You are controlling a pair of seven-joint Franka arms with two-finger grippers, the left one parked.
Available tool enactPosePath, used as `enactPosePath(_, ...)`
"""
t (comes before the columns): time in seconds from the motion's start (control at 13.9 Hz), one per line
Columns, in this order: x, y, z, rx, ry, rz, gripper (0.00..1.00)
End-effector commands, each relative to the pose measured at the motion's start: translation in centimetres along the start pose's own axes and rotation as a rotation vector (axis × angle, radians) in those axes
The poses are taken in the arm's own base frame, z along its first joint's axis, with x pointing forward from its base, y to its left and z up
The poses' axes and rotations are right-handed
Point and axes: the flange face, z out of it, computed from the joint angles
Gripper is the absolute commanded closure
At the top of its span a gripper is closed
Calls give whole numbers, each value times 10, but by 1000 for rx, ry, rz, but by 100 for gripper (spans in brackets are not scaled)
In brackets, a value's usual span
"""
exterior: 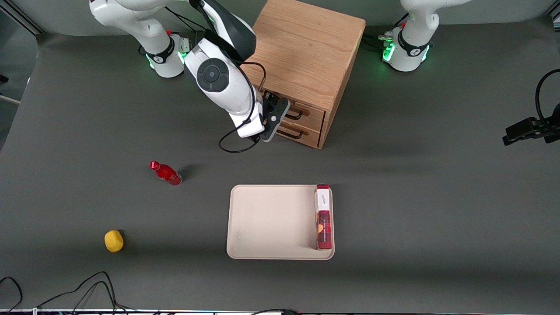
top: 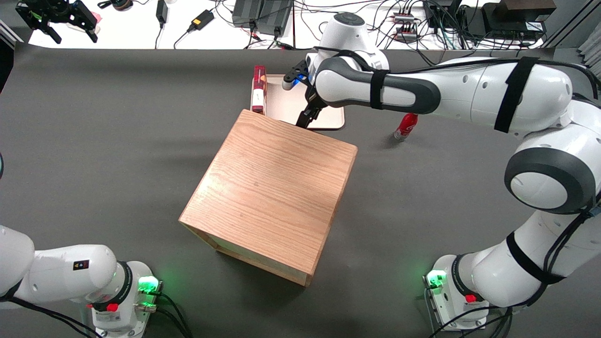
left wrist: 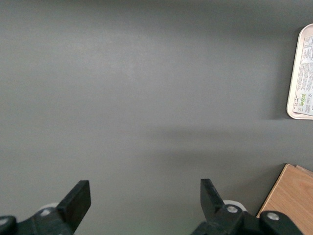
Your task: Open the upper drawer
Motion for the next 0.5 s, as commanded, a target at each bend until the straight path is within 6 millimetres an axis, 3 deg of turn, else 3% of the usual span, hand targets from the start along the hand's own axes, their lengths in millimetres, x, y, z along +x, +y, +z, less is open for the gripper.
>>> enactPosePath(0.0, 4, 11, -2, -19, 18, -10, 0)
enactPosePath(0.43, 5, 27, -7, -33, 23, -35, 0)
